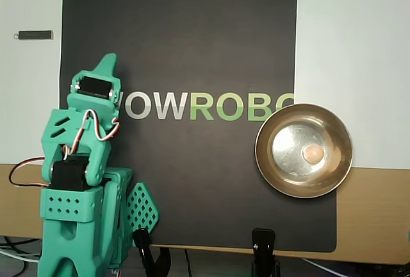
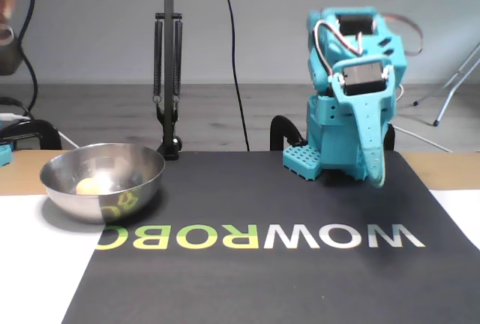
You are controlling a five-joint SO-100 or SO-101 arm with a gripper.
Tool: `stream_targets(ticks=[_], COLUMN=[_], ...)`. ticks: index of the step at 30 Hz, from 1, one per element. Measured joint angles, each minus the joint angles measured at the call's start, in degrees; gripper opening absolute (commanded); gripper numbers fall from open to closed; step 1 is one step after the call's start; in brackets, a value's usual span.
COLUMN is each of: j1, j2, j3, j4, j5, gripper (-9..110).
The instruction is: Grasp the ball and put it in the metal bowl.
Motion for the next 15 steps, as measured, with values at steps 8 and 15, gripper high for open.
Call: stream_targets(ticks=[8,15], j1=[0.1,0.1], j2=[15.8,20.2], j3=[10.1,10.1], j4=[-0.1,5.6], j5=[-7.3,-8.3], gripper=[0,0])
